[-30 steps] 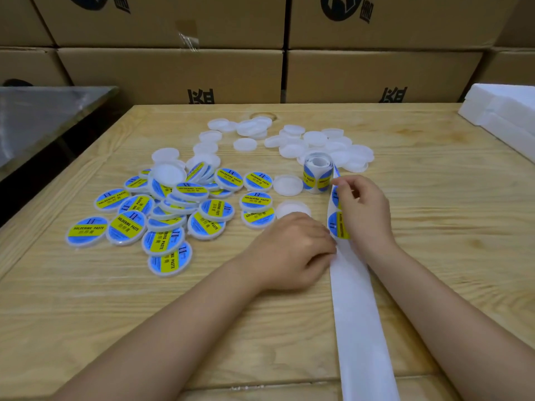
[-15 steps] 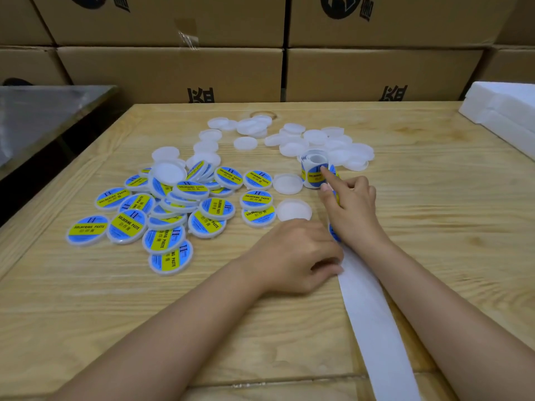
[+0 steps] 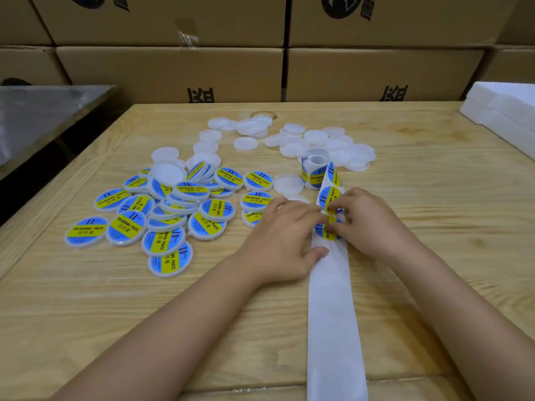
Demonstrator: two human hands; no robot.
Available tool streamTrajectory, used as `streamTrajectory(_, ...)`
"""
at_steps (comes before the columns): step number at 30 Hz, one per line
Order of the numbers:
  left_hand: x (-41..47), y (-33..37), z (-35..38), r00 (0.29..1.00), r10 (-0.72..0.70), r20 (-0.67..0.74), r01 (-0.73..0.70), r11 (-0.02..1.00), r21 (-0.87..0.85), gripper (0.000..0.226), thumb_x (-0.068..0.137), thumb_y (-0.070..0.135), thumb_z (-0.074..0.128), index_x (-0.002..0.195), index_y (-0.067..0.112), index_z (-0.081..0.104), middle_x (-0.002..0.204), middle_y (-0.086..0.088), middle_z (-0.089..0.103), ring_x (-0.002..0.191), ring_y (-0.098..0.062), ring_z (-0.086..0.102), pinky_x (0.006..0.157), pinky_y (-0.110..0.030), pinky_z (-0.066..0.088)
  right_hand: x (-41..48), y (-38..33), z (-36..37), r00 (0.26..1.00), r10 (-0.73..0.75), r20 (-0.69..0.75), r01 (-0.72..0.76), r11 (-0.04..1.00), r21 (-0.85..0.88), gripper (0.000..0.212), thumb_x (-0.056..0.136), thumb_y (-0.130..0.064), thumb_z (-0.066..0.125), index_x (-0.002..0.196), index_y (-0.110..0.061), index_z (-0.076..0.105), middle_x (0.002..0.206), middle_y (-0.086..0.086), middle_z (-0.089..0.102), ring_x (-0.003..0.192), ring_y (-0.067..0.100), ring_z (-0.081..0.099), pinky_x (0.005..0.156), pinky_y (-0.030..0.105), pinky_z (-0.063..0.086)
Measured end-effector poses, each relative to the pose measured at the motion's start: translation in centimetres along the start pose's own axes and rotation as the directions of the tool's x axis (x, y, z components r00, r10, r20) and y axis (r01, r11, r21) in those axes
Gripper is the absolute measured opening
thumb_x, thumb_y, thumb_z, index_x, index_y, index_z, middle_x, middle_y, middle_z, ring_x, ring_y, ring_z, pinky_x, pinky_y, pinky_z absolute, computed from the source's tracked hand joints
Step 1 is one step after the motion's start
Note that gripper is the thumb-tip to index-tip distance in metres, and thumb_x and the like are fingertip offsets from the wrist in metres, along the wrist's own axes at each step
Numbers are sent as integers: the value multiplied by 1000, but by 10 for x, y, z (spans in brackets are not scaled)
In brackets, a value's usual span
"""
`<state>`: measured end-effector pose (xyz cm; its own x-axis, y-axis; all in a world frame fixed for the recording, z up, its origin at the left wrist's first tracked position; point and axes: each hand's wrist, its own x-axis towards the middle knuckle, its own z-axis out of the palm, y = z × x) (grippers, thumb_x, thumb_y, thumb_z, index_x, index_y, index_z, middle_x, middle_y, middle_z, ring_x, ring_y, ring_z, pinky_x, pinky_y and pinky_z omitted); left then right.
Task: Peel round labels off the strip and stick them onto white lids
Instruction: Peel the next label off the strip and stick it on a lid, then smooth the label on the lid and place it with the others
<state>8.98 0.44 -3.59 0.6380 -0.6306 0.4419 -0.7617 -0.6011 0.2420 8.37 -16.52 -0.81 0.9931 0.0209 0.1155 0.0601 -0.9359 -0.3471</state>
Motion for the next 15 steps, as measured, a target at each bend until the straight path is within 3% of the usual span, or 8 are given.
streamTrajectory(3,1,-3,5,987,-104,123,92,990,106,68,85,49,54,142,19,33,145,3,41,141,-8,20,115,-42,-9,0,0,1,999,-19,47,21,999,-39,40,86,-28,65,124,-17,60,121,8,53,113,25,49,87,26,33)
streamTrajectory(5,3,-4,7,985,-104,140,86,988,129,72,86,51,51,145,18,26,147,3,37,142,-5,14,112,-46,-17,0,-1,0,998,-28,62,31,997,-63,38,86,-28,65,122,-16,62,120,9,54,113,26,49,89,28,34)
streamTrajectory(11,3,-4,6,984,-108,142,95,991,90,79,83,53,48,148,24,15,142,11,44,142,-6,14,109,-46,-22,-2,-4,-4,999,0,52,4,997,-73,27,84,-28,66,107,-14,66,103,6,55,99,23,51,75,28,36)
streamTrajectory(15,2,-3,5,986,-105,132,98,993,60,79,82,54,48,148,25,16,143,8,43,142,-7,15,109,-43,-24,-5,-8,-4,999,37,7,-36,999,-36,26,83,-24,67,107,-15,63,107,6,61,103,24,55,81,30,44)
